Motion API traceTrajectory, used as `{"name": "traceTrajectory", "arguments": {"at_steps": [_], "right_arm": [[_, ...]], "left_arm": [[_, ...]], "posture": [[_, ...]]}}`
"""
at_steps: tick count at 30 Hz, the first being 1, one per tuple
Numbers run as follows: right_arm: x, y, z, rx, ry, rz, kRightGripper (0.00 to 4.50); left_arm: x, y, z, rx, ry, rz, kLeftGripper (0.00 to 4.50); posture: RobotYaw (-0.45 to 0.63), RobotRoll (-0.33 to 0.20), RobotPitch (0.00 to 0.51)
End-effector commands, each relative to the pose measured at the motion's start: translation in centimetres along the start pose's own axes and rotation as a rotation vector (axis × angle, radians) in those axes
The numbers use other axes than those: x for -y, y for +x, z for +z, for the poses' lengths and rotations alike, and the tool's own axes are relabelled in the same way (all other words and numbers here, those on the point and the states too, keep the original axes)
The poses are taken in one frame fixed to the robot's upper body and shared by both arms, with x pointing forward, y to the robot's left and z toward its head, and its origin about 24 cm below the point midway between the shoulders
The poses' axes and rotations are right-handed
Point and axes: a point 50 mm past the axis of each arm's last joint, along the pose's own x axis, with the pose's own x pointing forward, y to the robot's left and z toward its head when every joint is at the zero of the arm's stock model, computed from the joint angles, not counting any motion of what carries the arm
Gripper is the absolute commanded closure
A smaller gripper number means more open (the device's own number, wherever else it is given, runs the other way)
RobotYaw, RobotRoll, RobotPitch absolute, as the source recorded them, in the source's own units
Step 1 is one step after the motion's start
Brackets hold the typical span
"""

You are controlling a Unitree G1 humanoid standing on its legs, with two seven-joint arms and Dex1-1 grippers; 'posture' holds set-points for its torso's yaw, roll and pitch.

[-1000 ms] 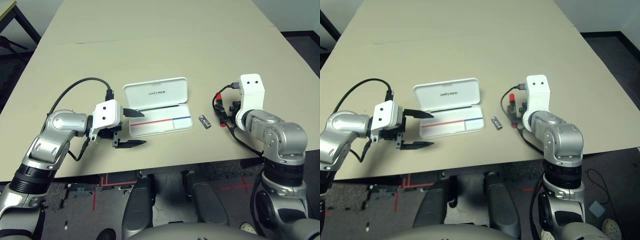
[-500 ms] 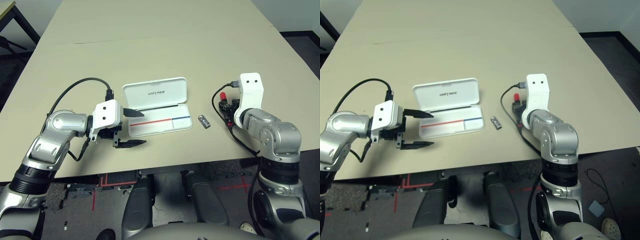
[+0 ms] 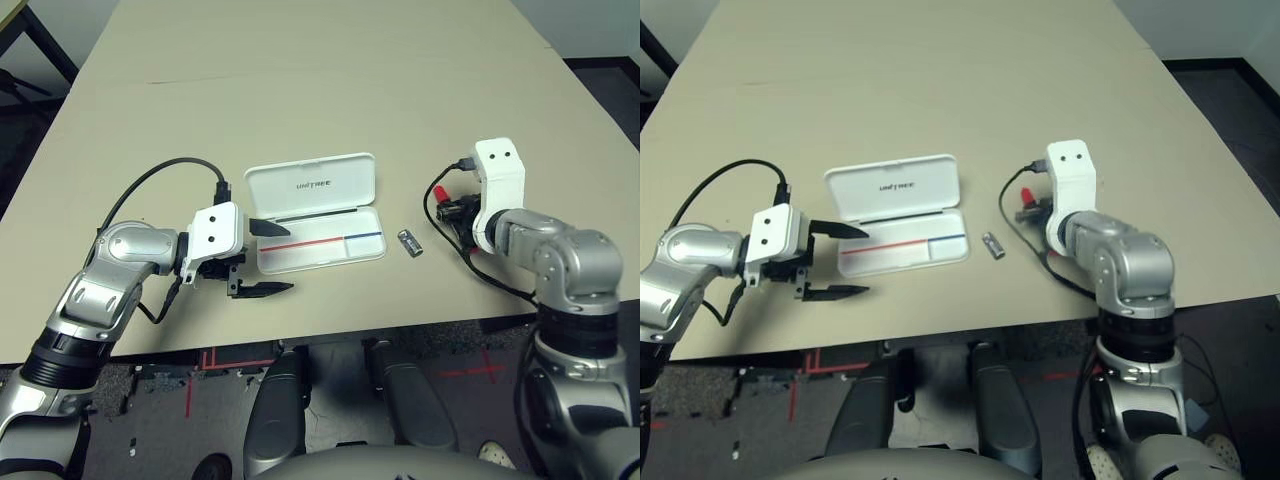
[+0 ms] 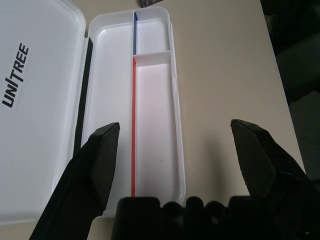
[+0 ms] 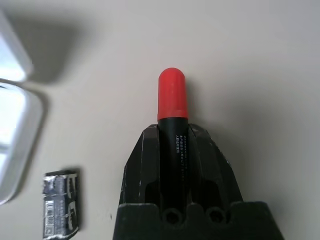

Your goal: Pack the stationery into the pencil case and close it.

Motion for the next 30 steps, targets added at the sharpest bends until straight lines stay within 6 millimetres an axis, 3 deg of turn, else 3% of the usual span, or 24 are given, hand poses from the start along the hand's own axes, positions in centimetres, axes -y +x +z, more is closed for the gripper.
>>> {"name": "traceTrajectory", "arguments": {"at_steps": [1,6,10,18,24,30], "right_arm": [[0.1,-0.5,1.6,0.007,-0.151,0.186,3.97],[-0.4,-2.0,4.1,0.018,-0.45,0.488,3.97],[-1.5,-1.9,4.7,0.008,-0.594,0.682,3.97],[-4.8,1.1,4.9,0.017,-0.756,0.872,3.97],[-8.1,4.3,5.8,0.06,-0.798,0.898,3.97],[-9.9,6.5,5.7,0.078,-0.824,0.885,3.97]], "left_arm": [[-0.1,0.1,-0.1,-0.019,0.009,-0.019,0.0],[-0.4,-0.1,-0.1,-0.023,0.017,-0.014,0.0],[-0.5,-0.3,-0.1,-0.029,0.021,-0.008,0.0],[-0.5,-0.8,-0.1,-0.047,0.02,-0.004,0.0],[-0.3,-1.0,0.0,-0.054,0.017,0.004,0.0],[0.2,-1.1,0.0,-0.062,0.007,0.014,0.0]], "posture": [[-0.03,0.0,0.208],[-0.03,0.0,0.194],[-0.01,0.0,0.188],[0.0,0.0,0.186],[0.03,0.0,0.19],[0.05,0.0,0.192]]}}
